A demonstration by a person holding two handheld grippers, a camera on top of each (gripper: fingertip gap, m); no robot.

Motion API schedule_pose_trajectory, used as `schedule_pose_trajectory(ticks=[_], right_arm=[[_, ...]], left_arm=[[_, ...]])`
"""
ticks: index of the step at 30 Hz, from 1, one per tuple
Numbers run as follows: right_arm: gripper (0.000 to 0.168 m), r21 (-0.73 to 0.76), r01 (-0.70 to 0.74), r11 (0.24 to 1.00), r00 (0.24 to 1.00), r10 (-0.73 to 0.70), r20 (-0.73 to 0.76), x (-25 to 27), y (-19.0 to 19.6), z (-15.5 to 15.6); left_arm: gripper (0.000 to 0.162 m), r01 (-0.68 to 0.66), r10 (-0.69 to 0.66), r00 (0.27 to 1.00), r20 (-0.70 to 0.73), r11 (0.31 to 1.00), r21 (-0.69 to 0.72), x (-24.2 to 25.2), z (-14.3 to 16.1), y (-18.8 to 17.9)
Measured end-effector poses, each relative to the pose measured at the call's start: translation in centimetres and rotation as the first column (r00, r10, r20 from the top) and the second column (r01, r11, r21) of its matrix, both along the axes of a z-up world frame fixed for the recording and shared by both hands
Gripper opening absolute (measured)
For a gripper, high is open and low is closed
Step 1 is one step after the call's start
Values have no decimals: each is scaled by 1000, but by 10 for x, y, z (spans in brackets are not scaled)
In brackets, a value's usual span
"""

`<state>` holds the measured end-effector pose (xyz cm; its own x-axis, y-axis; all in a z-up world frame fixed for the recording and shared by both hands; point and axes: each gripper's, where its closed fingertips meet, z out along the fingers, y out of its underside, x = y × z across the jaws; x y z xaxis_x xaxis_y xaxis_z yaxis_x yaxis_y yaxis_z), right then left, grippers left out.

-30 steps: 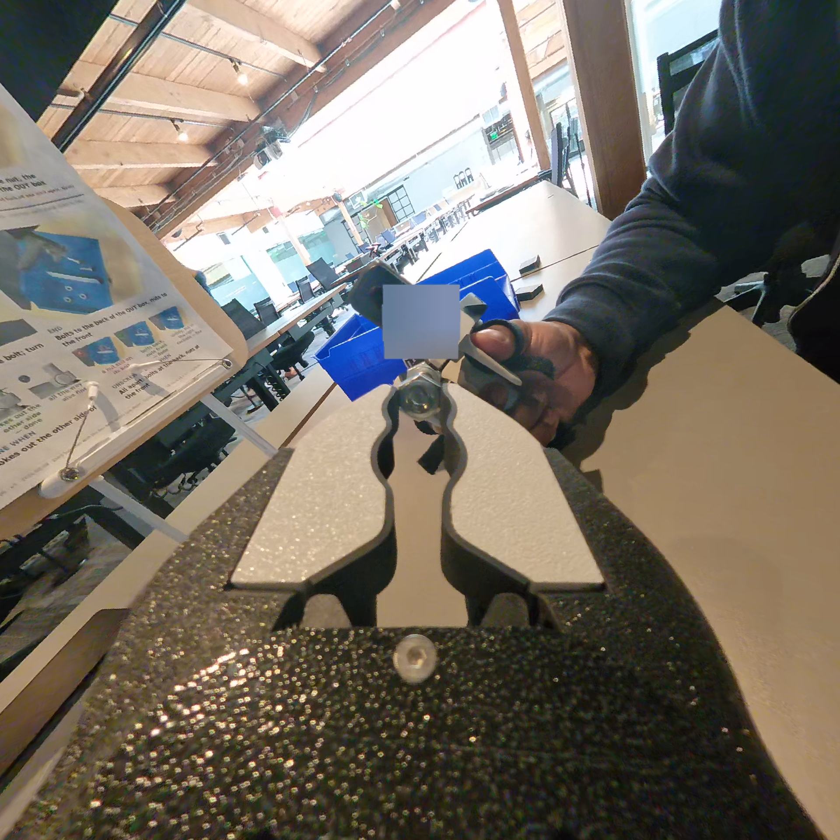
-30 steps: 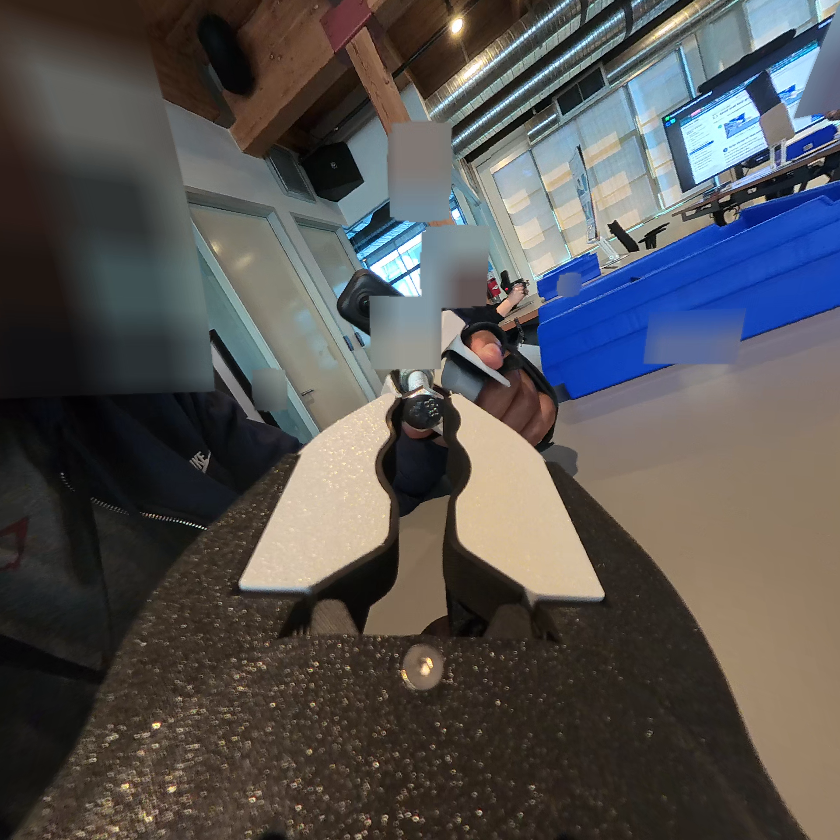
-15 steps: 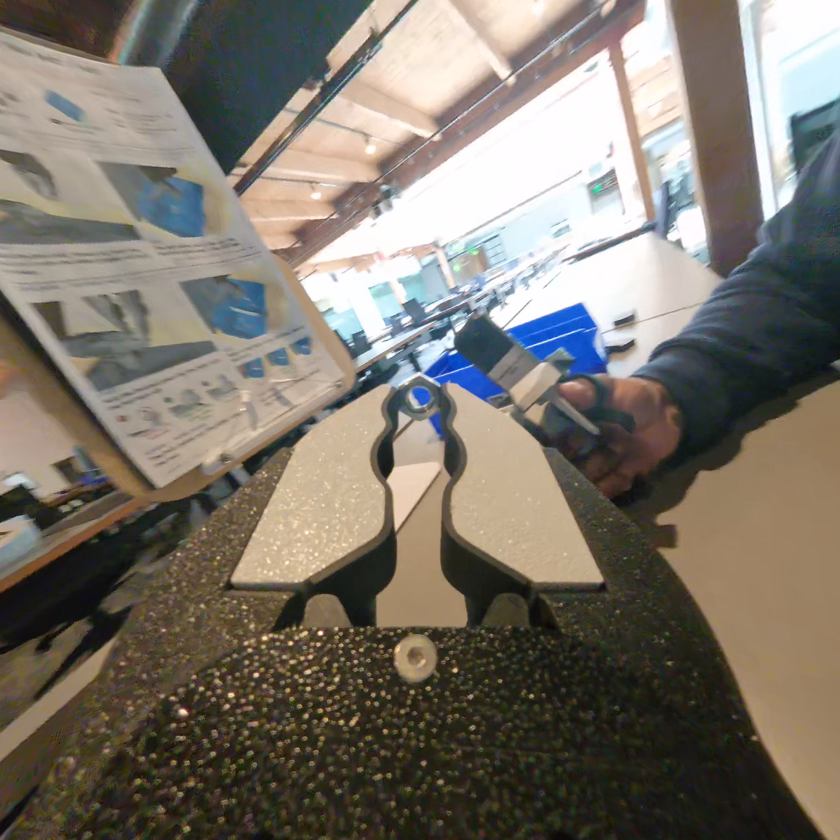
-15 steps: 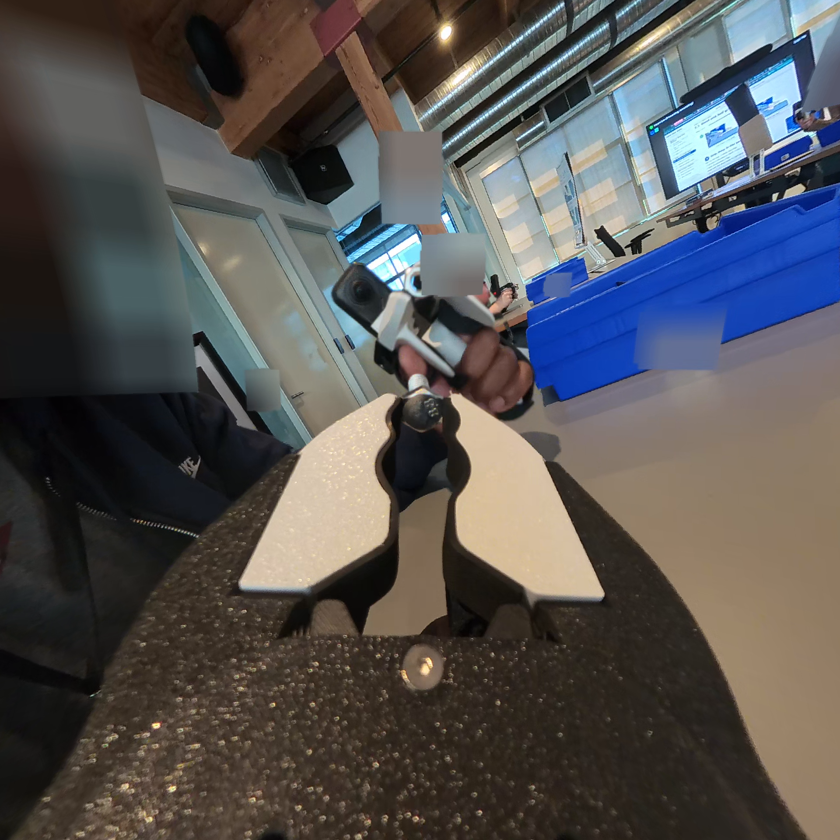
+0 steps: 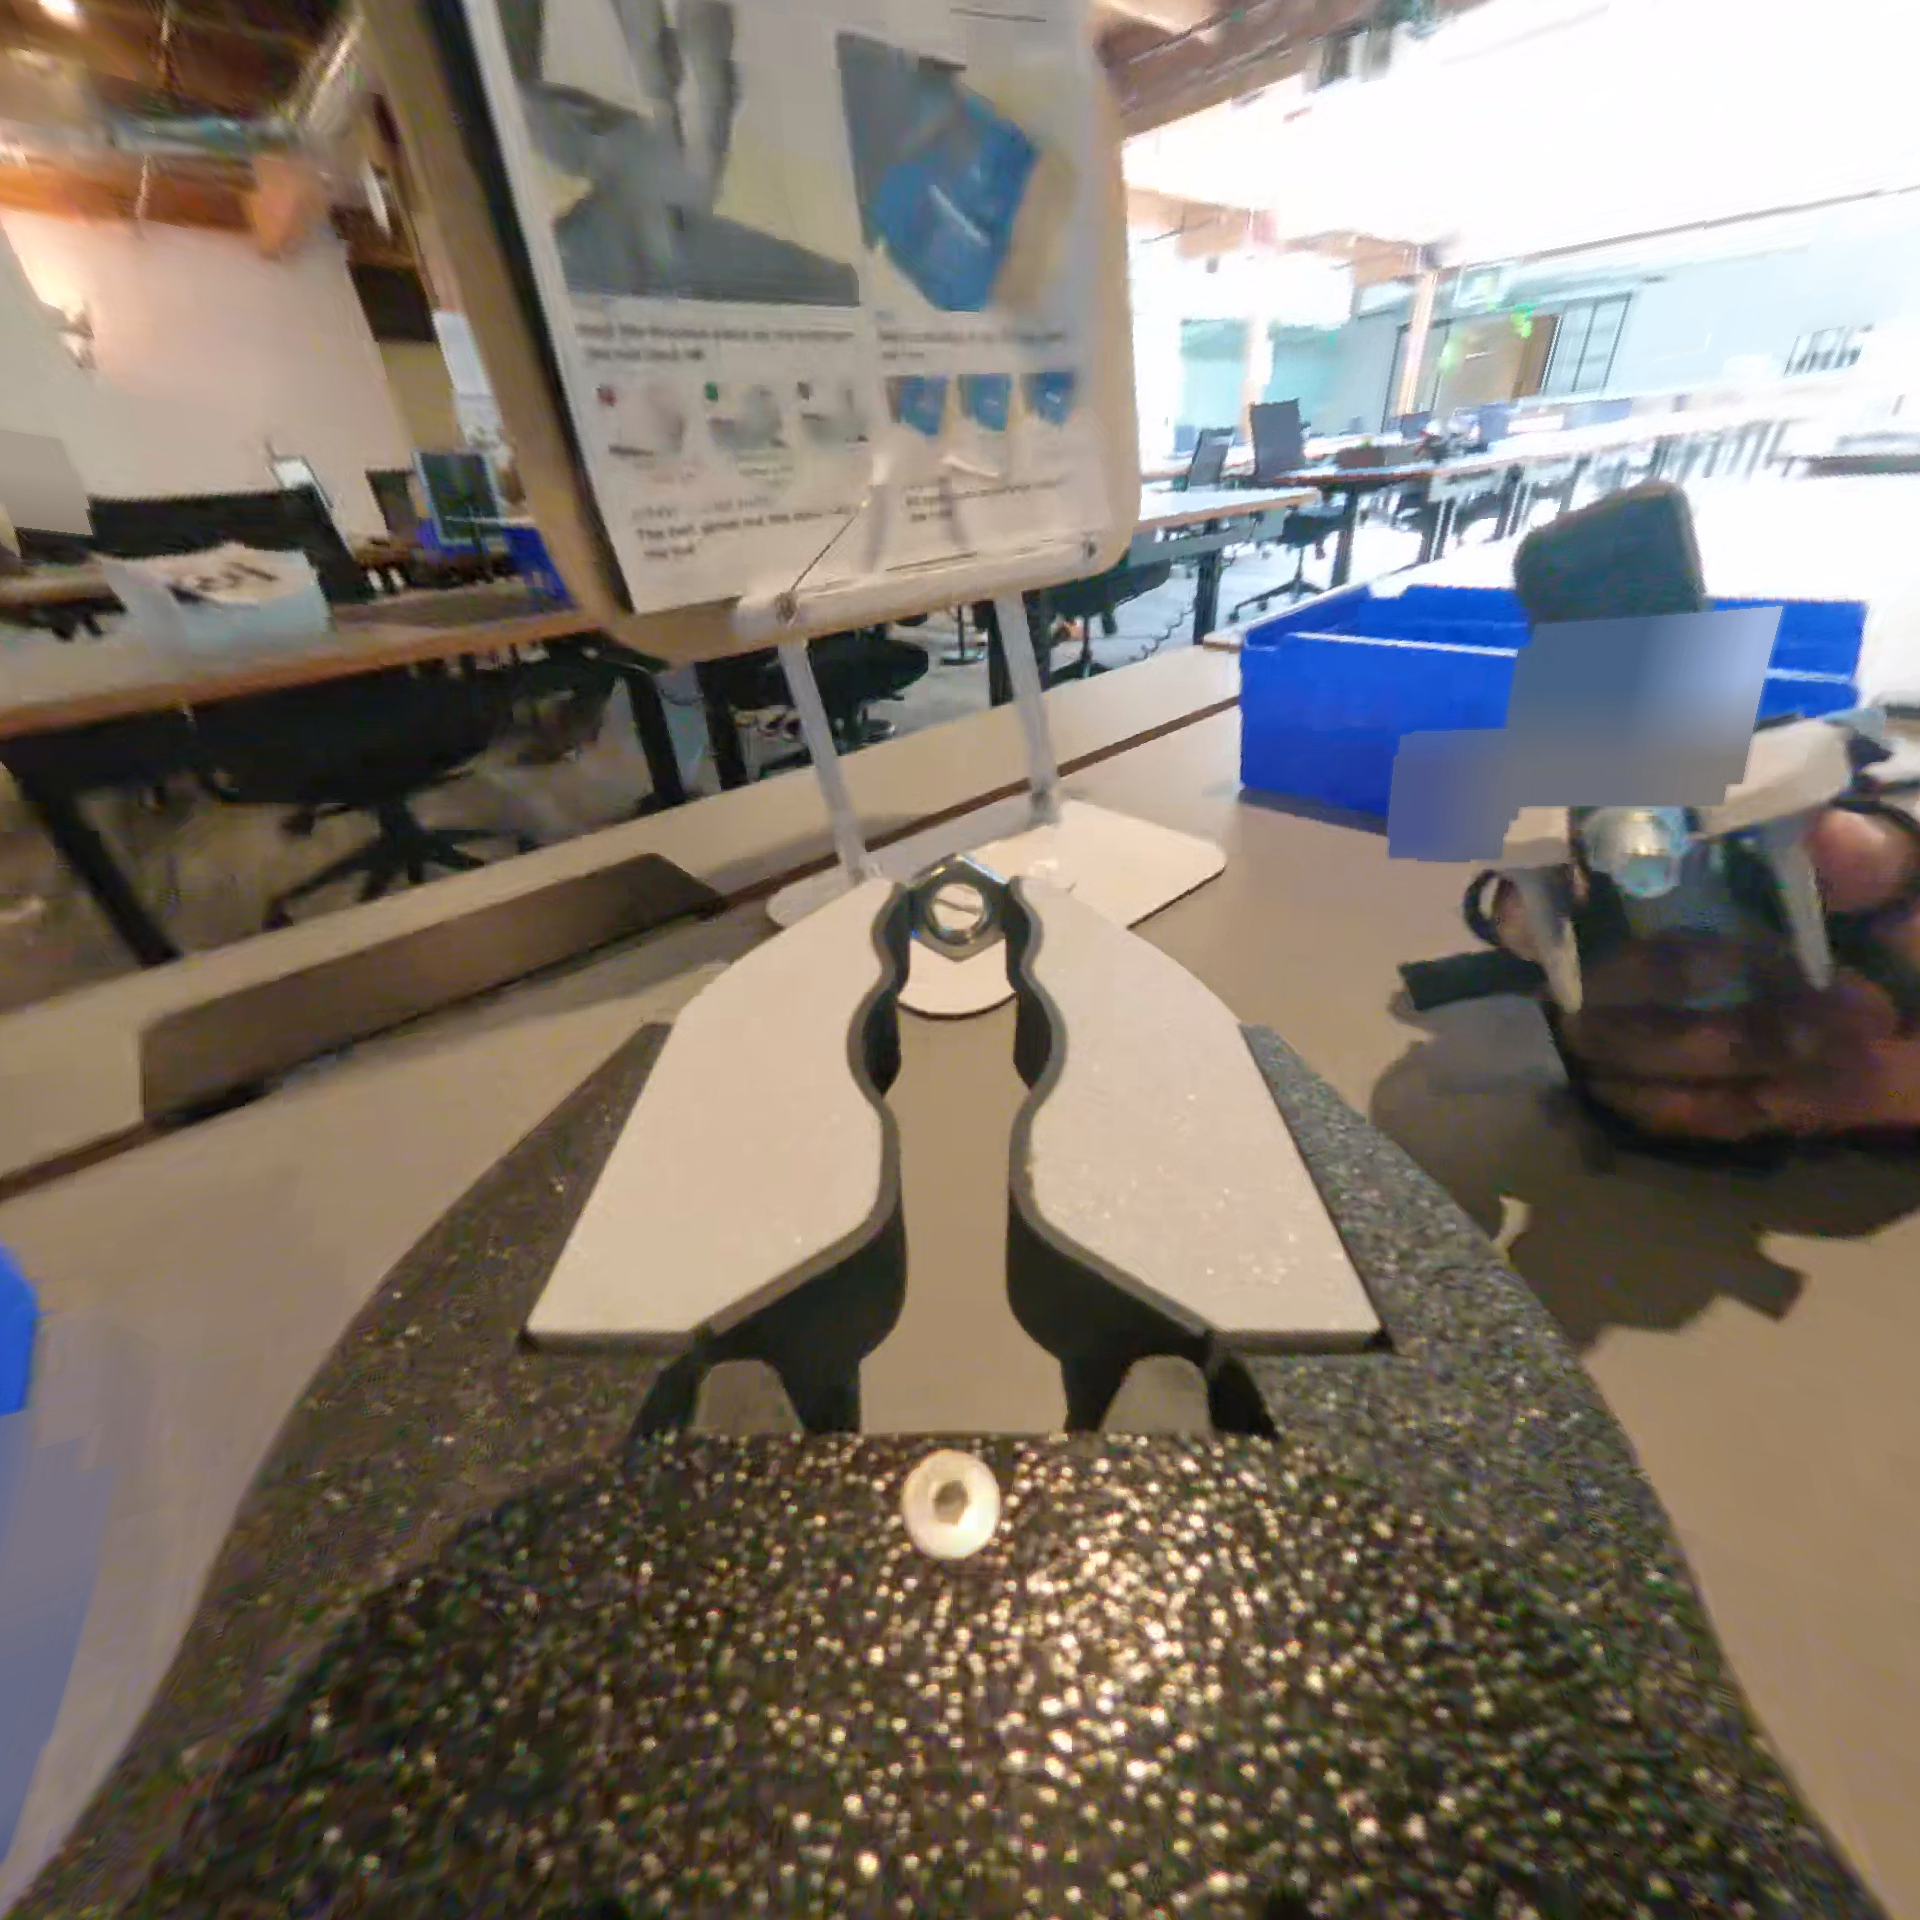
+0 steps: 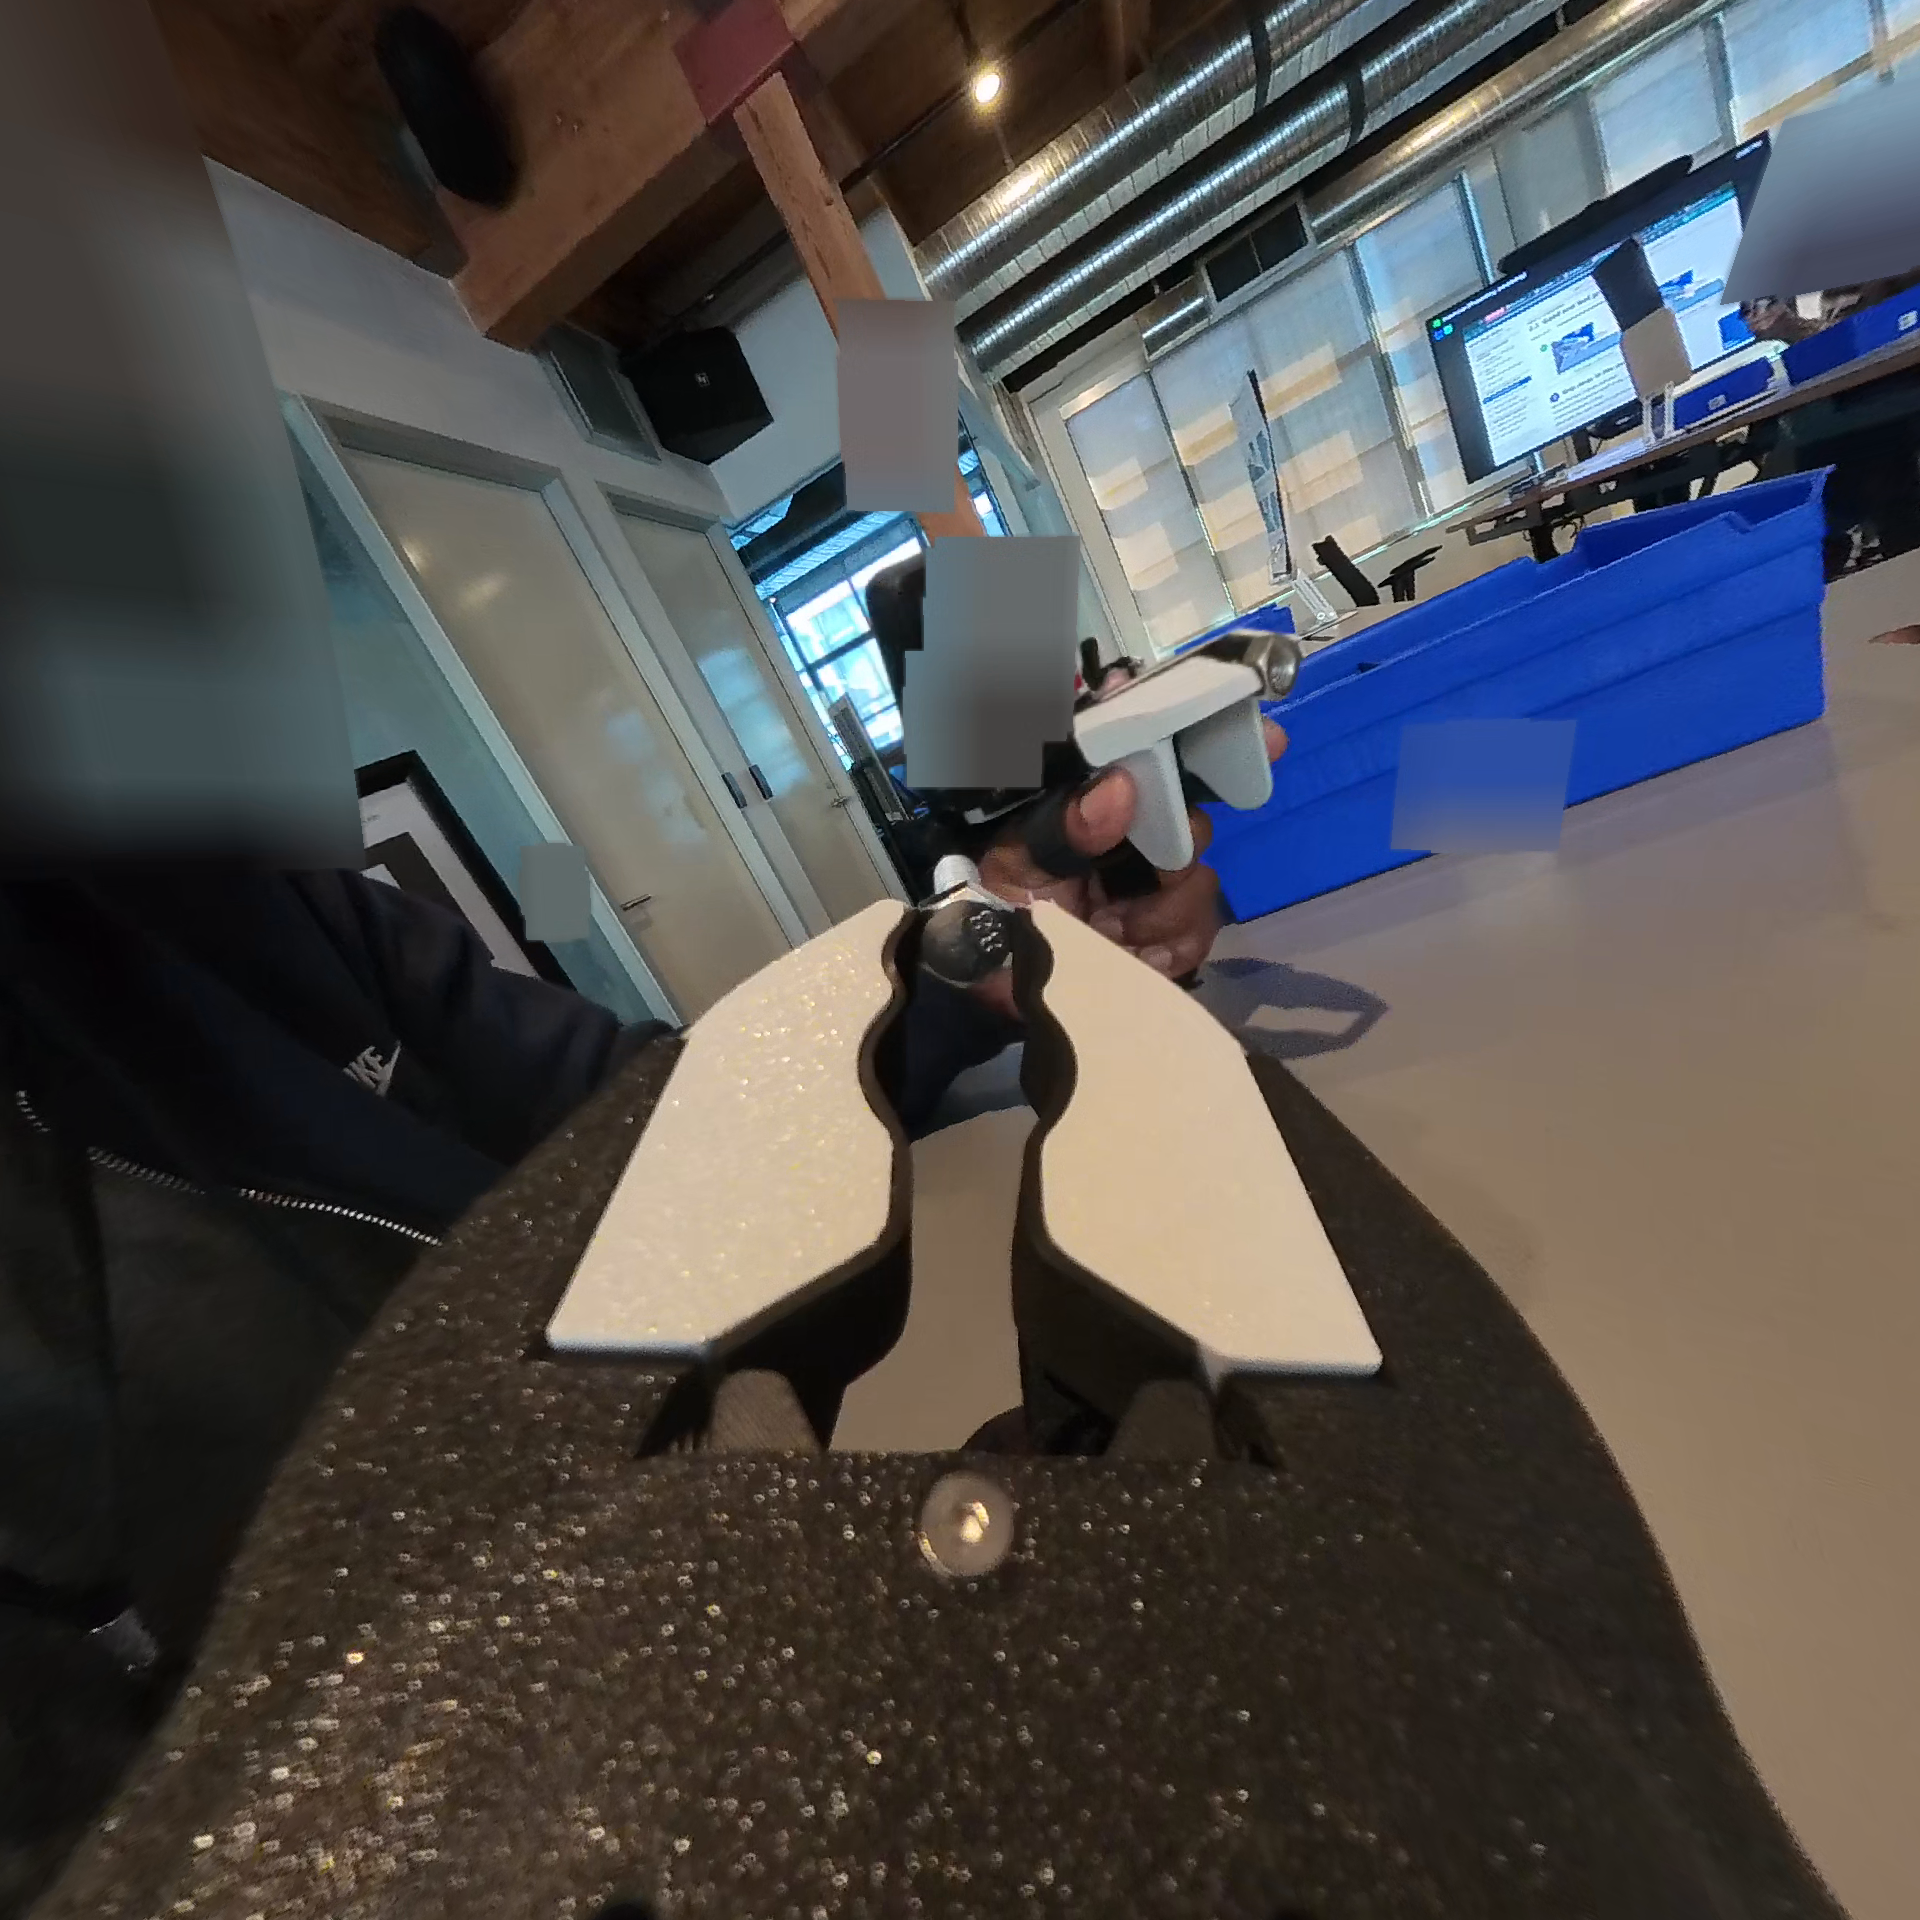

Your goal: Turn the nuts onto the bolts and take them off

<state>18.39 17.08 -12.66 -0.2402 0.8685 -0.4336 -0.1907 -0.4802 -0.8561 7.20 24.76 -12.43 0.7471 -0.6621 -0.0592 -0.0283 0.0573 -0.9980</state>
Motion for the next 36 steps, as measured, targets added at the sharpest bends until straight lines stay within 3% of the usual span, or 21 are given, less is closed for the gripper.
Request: schedule_pose_trajectory(ticks=[6,10,13,17,20,23,25,26,29,32,36], right_arm=[[16,2,11,1000,1000,-11,-9,2,4,1],[16,13,36,999,999,-36,-3,4,10,1],[16,11,62,998,998,-62,-5,6,20,1],[16,14,73,997,997,-73,3,2,29,-1],[16,29,70,997,998,-70,2,2,27,-1],[16,21,73,997,997,-73,-10,5,27,0],[16,11,77,997,997,-77,-19,6,29,0],[16,9,77,997,997,-77,-20,6,29,0],[16,23,77,997,997,-77,-14,4,28,0],[16,36,71,997,997,-71,-12,3,26,0],[16,39,60,997,998,-59,-26,4,22,3]], left_arm=[[17,160,-171,933,317,985,60,0,31,-17],[16,307,-309,949,65,951,29,40,6,-32],[16,415,-411,907,91,909,-24,56,-1,-41],[17,417,-421,907,5,898,-137,63,-24,-39],[16,433,-435,900,34,882,-187,67,-31,-39],[16,463,-431,869,244,882,-88,54,-2,-38],[16,475,-423,799,427,880,-18,37,19,-35],[16,478,-419,789,449,878,-21,33,20,-34],[16,447,-436,890,134,892,-64,53,-4,-41],[17,544,-536,834,129,838,-32,69,-1,-59],[16,532,-529,846,64,846,-39,74,-8,-59]])
